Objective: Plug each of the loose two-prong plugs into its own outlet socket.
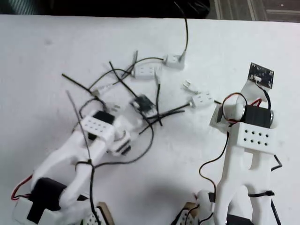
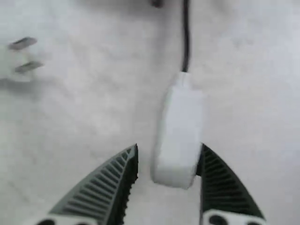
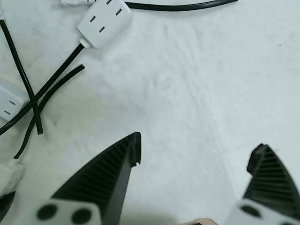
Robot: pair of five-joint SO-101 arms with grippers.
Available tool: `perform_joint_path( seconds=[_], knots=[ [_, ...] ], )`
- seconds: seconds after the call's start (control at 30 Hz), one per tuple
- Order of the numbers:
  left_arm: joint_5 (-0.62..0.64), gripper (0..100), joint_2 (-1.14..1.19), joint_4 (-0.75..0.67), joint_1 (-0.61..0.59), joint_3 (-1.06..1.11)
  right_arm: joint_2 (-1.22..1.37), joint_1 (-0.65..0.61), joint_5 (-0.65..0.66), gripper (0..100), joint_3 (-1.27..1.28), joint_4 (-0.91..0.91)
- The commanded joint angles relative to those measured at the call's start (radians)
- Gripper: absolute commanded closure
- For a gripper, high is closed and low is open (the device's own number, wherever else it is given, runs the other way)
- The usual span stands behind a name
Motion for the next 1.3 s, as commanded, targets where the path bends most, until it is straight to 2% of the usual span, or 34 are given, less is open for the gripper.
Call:
perform_joint_path(
  seconds=[0.0, 0.23, 0.57, 0.9, 1.27],
  knots=[
    [-0.02, 76, -0.001, -0.003, -0.068, -0.071, -0.028, 0.001, 0.012, 64.0, -0.005, -0.015],
    [-0.052, 76, -0.001, 0.051, -0.107, -0.161, -0.027, 0.001, 0.012, 64.0, -0.005, -0.015],
    [-0.061, 76, 0.001, 0.052, -0.17, -0.203, -0.027, -0.001, 0.012, 64.0, -0.005, -0.015],
    [-0.301, 75, 0.01, 0.08, -0.113, -0.193, -0.027, -0.001, 0.012, 64.0, -0.005, -0.015],
    [-0.373, 75, 0.013, 0.078, -0.074, -0.193, -0.027, -0.001, 0.012, 64.0, -0.005, -0.015]
  ],
)
